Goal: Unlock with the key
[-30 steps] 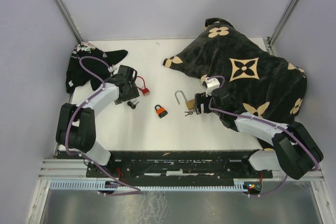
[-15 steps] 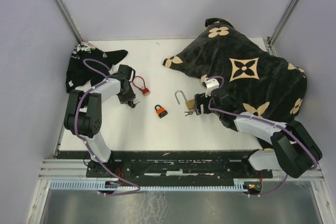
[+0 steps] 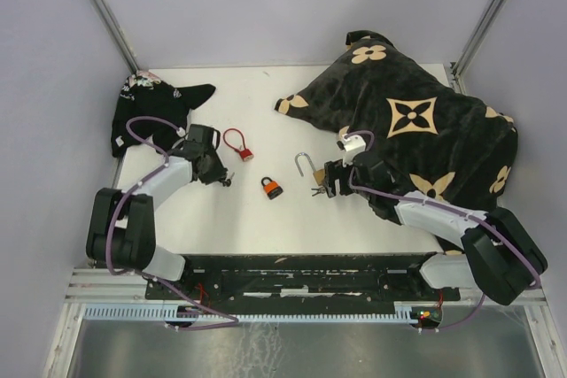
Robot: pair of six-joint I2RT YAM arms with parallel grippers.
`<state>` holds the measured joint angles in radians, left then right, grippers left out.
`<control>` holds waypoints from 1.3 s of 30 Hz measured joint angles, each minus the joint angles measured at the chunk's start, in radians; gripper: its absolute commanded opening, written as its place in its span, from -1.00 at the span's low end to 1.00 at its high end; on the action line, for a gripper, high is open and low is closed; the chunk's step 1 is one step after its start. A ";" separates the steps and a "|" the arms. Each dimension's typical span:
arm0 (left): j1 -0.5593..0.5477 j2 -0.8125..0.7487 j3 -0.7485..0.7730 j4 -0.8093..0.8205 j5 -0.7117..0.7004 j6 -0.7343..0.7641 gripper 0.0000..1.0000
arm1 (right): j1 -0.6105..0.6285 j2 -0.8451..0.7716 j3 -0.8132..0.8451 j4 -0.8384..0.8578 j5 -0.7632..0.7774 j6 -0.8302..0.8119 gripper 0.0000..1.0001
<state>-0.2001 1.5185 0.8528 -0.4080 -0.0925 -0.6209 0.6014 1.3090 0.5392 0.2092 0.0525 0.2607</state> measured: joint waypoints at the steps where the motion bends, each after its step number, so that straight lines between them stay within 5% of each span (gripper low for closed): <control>1: -0.003 -0.031 -0.016 0.013 0.004 -0.003 -0.70 | 0.007 -0.007 0.000 -0.004 -0.002 0.003 0.65; 10: -0.139 -0.291 -0.136 0.149 -0.004 -0.027 -0.71 | 0.085 -0.137 0.024 -0.031 -0.032 0.051 0.62; 20: -0.323 -0.397 -0.156 0.274 -0.014 -0.070 -0.72 | 0.122 -0.148 0.037 0.071 -0.126 0.109 0.60; 39: -0.482 -0.413 -0.210 0.428 -0.066 -0.291 -0.76 | 0.211 0.105 0.061 0.481 -0.217 0.173 0.41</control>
<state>-0.6823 1.1057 0.6430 0.0196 -0.1589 -0.9123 0.8124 1.4143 0.5999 0.6903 -0.1642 0.4335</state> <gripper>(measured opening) 0.313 0.714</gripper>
